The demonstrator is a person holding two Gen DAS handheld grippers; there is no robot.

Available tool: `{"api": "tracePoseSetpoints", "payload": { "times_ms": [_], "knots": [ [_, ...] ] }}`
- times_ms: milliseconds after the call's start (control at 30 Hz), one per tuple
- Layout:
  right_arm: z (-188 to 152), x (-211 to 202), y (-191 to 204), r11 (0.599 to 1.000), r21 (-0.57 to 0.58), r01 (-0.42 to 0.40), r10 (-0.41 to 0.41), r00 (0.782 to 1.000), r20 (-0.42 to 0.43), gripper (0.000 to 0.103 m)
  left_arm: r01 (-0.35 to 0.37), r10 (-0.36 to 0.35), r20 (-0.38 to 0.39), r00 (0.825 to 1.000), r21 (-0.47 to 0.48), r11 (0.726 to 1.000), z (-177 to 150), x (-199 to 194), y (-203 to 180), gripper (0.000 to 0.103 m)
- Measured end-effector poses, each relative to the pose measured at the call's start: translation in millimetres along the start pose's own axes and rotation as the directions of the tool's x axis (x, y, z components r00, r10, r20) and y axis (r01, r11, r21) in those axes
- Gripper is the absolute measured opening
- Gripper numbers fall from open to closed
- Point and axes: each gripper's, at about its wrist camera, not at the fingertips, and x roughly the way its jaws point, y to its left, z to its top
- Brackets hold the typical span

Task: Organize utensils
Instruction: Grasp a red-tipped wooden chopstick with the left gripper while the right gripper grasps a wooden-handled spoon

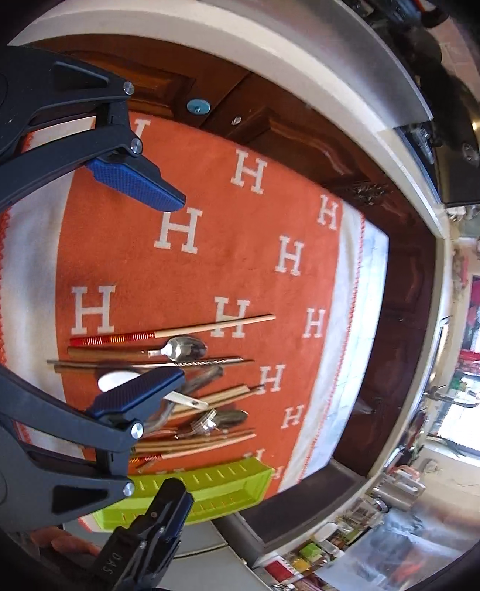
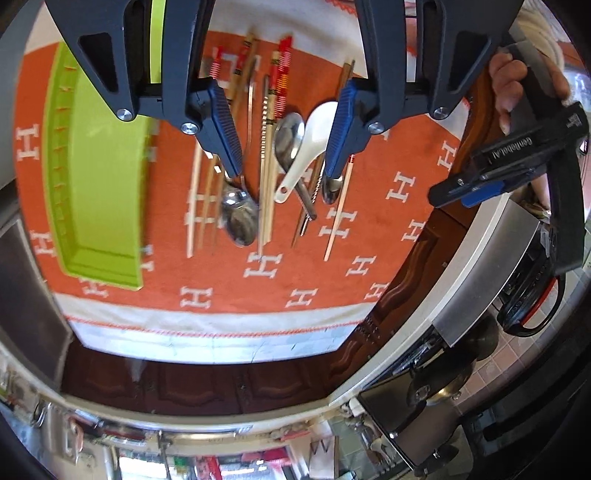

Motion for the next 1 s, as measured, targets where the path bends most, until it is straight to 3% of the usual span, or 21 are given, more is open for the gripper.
{"api": "tracePoseSetpoints", "payload": {
  "times_ms": [67,133,300,500,800,900,1000],
  "knots": [
    [3.6,18.3,-2.8,0.999,0.022,-0.025,0.025,0.999,-0.033,0.045,0.021,-0.021,-0.025,0.999,0.009,1.0,-2.7,18.1,-1.8,0.079],
    [3.6,36.1,-5.2,0.998,0.043,-0.044,0.046,0.997,-0.057,0.043,0.041,-0.04,-0.067,0.997,0.014,0.999,-5.1,39.5,-3.7,0.065],
    [5.6,79.0,-15.5,0.995,0.085,-0.053,0.062,0.993,-0.103,0.039,0.069,-0.065,-0.149,0.987,0.021,0.997,-12.9,83.6,-14.4,0.045],
    [4.6,111.6,-20.7,0.993,0.102,-0.058,0.072,0.988,-0.138,0.037,0.058,-0.047,-0.173,0.984,0.063,0.996,-19.0,108.5,-30.1,0.042],
    [1.4,119.3,-13.7,0.994,0.089,-0.063,0.076,0.985,-0.156,0.037,-0.051,0.073,-0.125,0.99,0.172,0.984,-20.9,118.5,-50.6,0.041],
    [1.3,119.7,-8.3,0.995,0.077,-0.057,0.068,0.986,-0.152,0.037,-0.053,0.077,-0.115,0.99,0.196,0.979,-23.1,115.4,-55.6,0.032],
    [-0.3,114.3,-4.9,0.996,0.068,-0.058,0.067,0.987,-0.145,0.037,-0.058,0.081,-0.113,0.99,0.195,0.979,-22.4,114.0,-54.0,0.01]
  ]
}}
